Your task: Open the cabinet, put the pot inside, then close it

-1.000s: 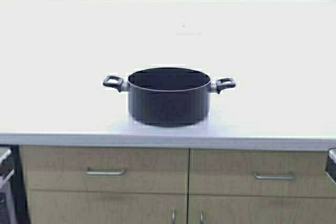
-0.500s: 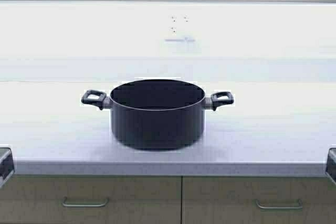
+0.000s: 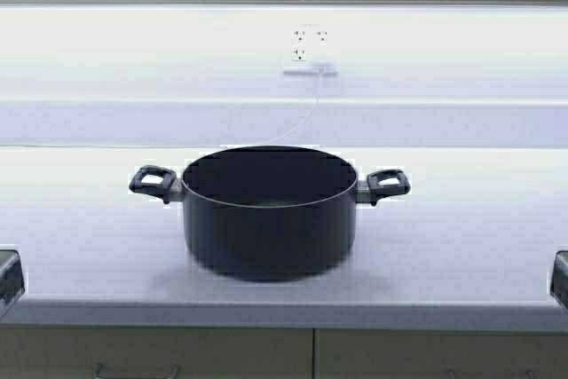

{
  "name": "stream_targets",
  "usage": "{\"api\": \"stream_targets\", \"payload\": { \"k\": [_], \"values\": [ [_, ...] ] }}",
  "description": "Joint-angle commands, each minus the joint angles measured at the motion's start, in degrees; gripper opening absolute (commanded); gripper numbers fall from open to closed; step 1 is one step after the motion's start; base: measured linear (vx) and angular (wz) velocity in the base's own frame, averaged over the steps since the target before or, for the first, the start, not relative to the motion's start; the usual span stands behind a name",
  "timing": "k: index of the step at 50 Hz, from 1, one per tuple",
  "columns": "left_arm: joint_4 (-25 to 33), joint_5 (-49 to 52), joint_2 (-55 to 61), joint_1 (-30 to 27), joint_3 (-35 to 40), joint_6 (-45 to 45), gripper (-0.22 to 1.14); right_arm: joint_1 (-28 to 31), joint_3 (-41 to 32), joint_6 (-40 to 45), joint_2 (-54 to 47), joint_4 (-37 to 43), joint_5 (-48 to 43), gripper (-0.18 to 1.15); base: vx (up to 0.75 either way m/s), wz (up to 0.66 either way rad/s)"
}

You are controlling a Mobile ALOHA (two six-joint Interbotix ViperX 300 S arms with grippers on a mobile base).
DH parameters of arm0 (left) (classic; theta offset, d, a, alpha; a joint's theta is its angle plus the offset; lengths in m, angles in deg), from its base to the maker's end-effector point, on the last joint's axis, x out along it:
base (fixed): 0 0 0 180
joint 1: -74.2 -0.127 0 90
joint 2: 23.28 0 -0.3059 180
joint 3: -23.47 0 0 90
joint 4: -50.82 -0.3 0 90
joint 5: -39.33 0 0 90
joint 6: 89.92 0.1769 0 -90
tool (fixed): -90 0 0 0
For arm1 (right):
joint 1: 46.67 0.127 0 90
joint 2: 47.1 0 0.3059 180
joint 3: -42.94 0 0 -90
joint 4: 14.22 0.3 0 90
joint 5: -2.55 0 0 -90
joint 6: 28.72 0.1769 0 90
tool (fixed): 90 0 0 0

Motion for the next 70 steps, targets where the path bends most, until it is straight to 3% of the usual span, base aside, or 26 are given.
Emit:
{"api": "stream_targets", "payload": {
  "k": [1, 4, 6, 12, 27, 33, 37, 46, 53, 70],
  "values": [
    [-0.8, 0.6, 0.5, 8.4, 0.5, -1.0, 0.72, 8.7, -1.9, -0.7, -2.2, -0.4, 0.4, 0.77, 0.06, 0.01],
    [-0.5, -0.3, 1.1, 12.9, 0.9, -1.0, 1.00, 12.7, -2.4, -0.6, -4.0, -0.2, -0.1, 1.06, 0.05, 0.01],
    [-0.1, -1.7, 1.8, 15.6, 1.1, -1.1, 1.10, 14.9, -2.8, -0.7, -5.2, 0.0, -1.2, 1.13, 0.04, 0.01],
    [1.1, -8.1, 8.1, 20.9, 2.0, -0.9, 0.99, 19.6, -4.6, -0.9, -11.5, 0.7, -8.1, 0.99, 0.02, 0.01],
    [2.8, -28.9, 37.0, 25.5, 10.5, 0.6, 1.01, 22.0, -15.2, -1.4, -35.9, 3.7, -23.6, 1.00, -0.01, 0.00],
    [10.4, -36.4, 45.8, 28.1, 16.4, 5.7, 1.01, 23.1, -20.7, -6.4, -40.3, 9.9, -24.7, 1.00, -0.02, 0.00],
    [18.5, -41.1, 51.2, 31.3, 22.0, 13.4, 1.01, 24.3, -25.1, -15.6, -43.0, 14.5, -24.7, 1.00, -0.01, -0.01],
    [29.8, -50.4, 58.8, 36.4, 31.3, 23.6, 1.01, 29.2, -34.0, -34.5, -47.6, 29.7, -25.3, 1.00, 0.00, 0.00],
    [33.2, -54.0, 62.4, 36.5, 36.3, 24.3, 1.01, 30.0, -38.5, -38.6, -50.8, 37.4, -27.5, 1.00, 0.00, 0.00],
    [36.5, -55.7, 68.0, 35.1, 42.5, 24.5, 1.01, 29.9, -44.9, -41.0, -56.8, 37.5, -29.6, 1.00, 0.00, 0.00]
  ]
}}
